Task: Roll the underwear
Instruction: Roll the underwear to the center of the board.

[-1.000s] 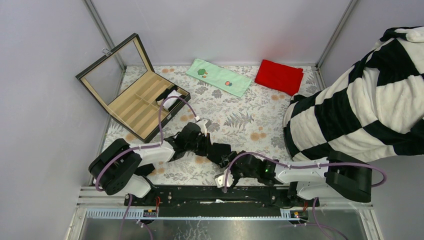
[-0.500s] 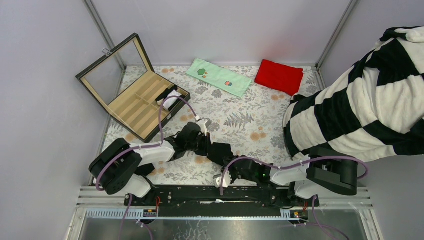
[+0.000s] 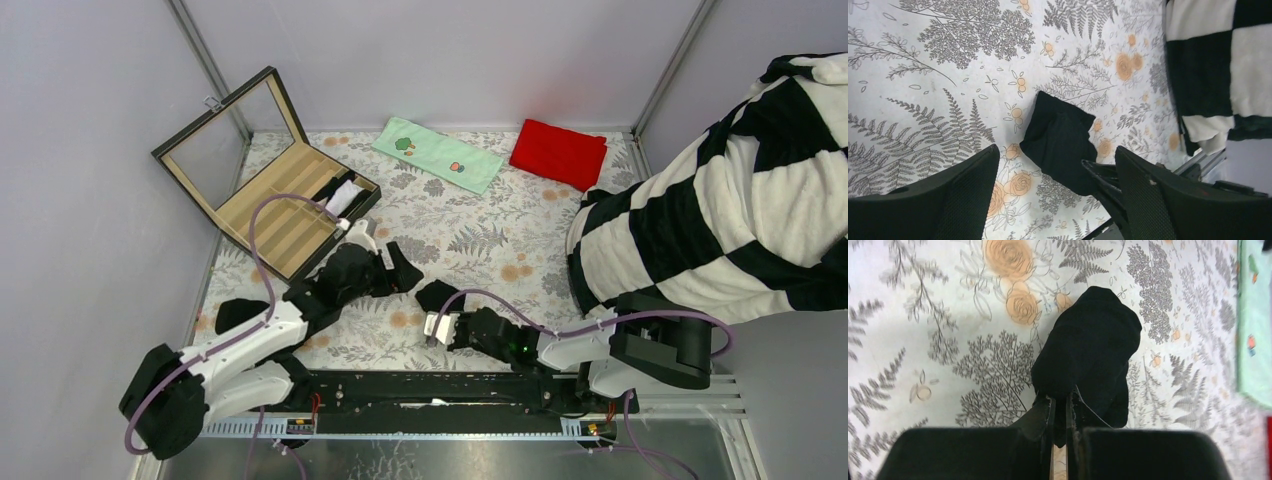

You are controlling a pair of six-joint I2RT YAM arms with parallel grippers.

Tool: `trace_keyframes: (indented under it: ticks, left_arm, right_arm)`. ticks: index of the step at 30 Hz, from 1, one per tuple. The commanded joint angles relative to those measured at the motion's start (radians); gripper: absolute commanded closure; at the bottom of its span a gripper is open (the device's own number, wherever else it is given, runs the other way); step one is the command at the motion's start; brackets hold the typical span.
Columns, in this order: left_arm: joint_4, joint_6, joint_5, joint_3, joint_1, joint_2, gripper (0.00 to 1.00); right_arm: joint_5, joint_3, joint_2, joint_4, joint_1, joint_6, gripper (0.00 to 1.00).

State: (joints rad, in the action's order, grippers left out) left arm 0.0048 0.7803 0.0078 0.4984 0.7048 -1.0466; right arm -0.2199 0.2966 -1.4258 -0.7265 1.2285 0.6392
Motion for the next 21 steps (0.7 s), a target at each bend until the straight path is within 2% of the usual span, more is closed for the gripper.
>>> trace_keyframes:
  ticks: [1,4,7,10,16,21]
  left_arm:
    - [-0.071,0.078,-0.062,-0.043,-0.005,0.052,0.09]
    - [-0.010,0.109,0.030,-0.093,-0.005,0.036,0.06]
    - [0.086,0.162,0.077,-0.129,0.001,0.002,0.05]
    - [0.148,0.234,0.069,-0.145,0.008,-0.023,0.03]
    - [0.178,0.381,0.001,-0.141,0.012,-0.060,0.02]
    - [0.246,0.428,0.010,-0.162,0.016,-0.095,0.05]
  right_arm:
    - [-0.059,-0.015,-0.023,-0.132,0.012,-0.346,1.00]
    - [-0.098,-0.035,-0.031,-0.191,0.012,-0.435,1.00]
    - [-0.113,-0.020,-0.047,-0.180,0.015,-0.486,1.00]
    - [-0.142,0.022,-0.074,-0.135,0.021,-0.510,1.00]
    - [-0.179,0.048,-0.109,-0.166,0.029,-0.539,0.99]
    - [-0.192,0.054,-0.125,-0.203,0.036,-0.570,0.99]
